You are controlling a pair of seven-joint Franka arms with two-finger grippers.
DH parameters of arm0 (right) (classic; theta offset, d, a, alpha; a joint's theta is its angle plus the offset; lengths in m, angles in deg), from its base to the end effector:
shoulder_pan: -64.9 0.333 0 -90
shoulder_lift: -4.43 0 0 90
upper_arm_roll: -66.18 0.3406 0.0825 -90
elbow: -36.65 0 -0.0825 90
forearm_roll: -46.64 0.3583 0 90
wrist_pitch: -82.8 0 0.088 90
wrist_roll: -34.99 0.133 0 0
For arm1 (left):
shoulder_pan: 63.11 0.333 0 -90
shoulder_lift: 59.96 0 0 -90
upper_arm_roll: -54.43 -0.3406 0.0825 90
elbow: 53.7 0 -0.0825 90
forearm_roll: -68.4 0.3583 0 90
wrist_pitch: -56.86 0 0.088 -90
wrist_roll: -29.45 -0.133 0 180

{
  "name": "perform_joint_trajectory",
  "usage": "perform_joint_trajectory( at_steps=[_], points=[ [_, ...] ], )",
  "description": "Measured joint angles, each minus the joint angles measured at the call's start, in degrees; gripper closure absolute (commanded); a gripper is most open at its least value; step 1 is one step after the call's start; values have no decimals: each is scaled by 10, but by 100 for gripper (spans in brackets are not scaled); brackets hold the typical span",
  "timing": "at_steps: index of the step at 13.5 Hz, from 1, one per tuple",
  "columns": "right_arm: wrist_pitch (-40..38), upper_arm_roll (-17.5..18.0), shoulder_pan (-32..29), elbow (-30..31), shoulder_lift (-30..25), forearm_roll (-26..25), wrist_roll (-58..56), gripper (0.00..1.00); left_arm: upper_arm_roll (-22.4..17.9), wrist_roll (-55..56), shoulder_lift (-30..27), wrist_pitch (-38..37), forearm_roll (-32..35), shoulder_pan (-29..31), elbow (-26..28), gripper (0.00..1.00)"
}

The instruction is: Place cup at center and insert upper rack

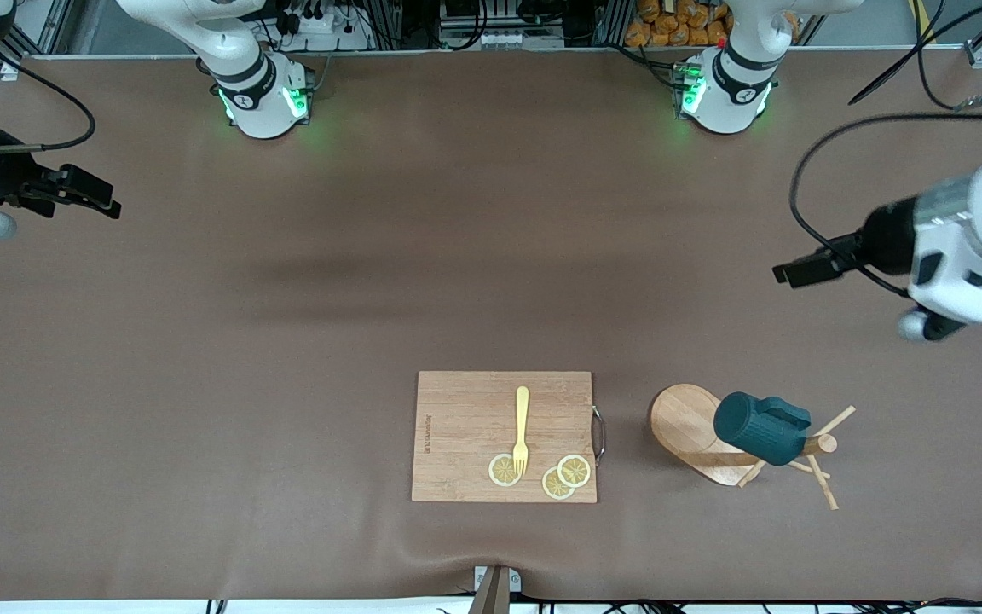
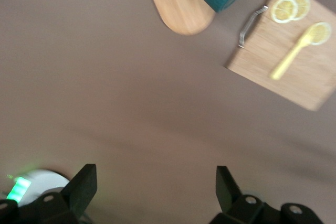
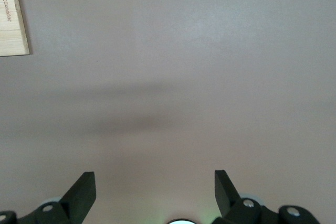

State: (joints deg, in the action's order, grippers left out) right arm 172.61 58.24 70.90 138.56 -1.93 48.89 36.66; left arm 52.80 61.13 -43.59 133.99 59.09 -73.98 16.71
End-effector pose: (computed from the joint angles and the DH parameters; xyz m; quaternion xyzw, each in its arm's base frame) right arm 0.4832 -0.0146 0.5866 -0.9978 0.0316 0.0505 0.0273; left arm 0.5805 -0.1217 0.5950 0.9768 0.1819 -0.1053 0.0422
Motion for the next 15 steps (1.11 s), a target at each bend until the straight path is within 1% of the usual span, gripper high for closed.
perform_joint_trajectory(
  at_steps=[1, 3, 5, 7, 9, 11, 13, 15],
  points=[
    [0, 0, -4, 0, 0, 0, -4, 0, 0, -20, -14, 1, 36, -16, 0, 0],
    [0, 0, -15, 0, 0, 0, -13, 0, -1, -51, -37, 1, 64, -21, 1, 0],
    [1, 1, -21, 4, 0, 0, -17, 0, -4, -79, -54, 3, 69, -13, 3, 0],
    [3, 8, -23, 7, 0, 0, -19, 0, -4, -100, -66, 22, 70, -4, 12, 0],
    [7, 15, -23, 7, 0, 0, -19, 0, 9, -147, -84, 65, 71, 22, 46, 0],
    [8, 20, -23, 7, -1, 0, -19, 0, 26, -187, -114, 92, 71, 51, 98, 0],
    [10, 20, -23, 7, -1, 0, -19, 0, 40, -218, -146, 99, 74, 73, 131, 0],
    [10, 20, -23, 7, -2, 0, -19, 0, 58, -233, -171, 98, 76, 96, 149, 0]
  ],
)
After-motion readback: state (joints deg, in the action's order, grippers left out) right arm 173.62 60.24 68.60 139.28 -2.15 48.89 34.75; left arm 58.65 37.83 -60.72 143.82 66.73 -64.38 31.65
